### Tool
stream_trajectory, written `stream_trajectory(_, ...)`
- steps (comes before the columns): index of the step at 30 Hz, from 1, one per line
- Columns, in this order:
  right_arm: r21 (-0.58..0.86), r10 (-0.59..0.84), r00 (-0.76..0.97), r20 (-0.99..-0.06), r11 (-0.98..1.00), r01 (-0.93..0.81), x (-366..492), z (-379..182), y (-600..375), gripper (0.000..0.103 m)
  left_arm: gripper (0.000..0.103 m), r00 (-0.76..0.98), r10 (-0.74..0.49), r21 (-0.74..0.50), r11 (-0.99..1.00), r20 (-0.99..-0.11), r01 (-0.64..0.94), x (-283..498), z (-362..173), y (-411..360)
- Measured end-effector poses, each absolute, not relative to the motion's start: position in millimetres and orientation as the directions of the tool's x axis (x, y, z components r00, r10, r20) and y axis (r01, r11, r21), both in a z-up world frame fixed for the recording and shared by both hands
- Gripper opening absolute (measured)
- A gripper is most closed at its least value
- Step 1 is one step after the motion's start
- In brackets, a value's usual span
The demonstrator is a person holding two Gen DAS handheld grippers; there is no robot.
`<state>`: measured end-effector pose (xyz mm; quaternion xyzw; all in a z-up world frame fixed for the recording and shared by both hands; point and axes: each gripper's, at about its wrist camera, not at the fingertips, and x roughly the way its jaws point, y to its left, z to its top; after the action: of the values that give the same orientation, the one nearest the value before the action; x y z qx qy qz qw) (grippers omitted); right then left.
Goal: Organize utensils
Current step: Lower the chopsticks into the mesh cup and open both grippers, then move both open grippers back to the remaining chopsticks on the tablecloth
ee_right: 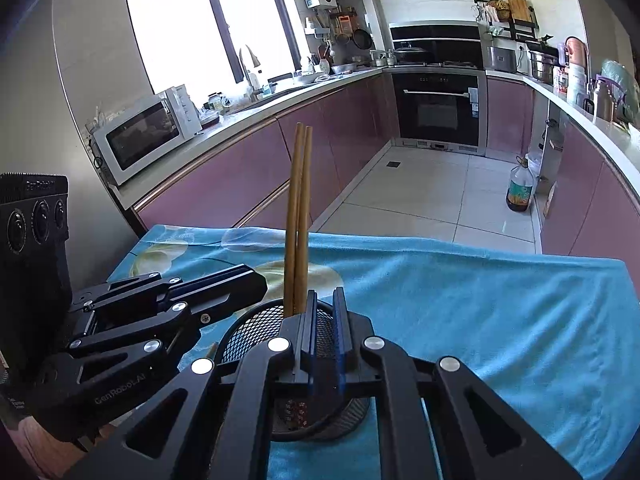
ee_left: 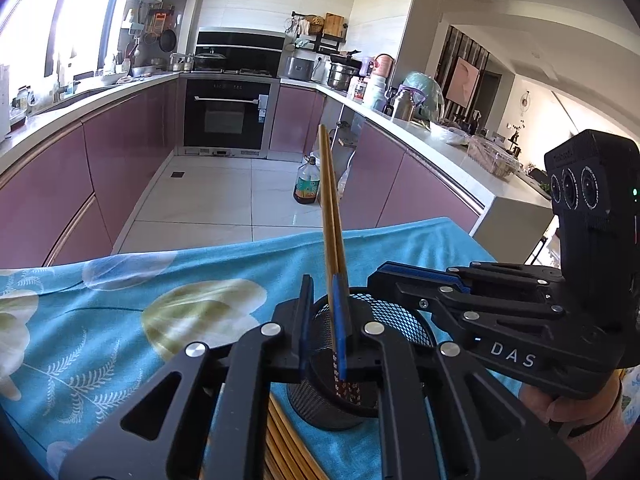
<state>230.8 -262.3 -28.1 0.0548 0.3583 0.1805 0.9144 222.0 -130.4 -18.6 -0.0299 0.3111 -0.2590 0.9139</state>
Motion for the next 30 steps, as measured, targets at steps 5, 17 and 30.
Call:
stream_trajectory(5, 0.23, 0.371, 0.689, -0.622, 0.928, -0.293, 224, -24, -264, 0.008, 0.017, 0.705, -0.469, -0.186, 0.877, -0.531, 0.443, 212, -15, -123)
stream_trajectory(17, 0.22, 0.424, 0.736, -0.529, 0.905, -0.364, 166, -5, -264, 0.028, 0.045, 0.801, -0.365, -0.103, 0.927, -0.475, 0.361, 158, 2, -54)
stream_trajectory(30, 0.239, 0.457, 0.593, -0.663, 0.88, -0.412, 140, -63, -221, 0.033, 0.047, 0.716, -0.291, -0.092, 0.948, -0.635, 0.304, 119, -62, -8)
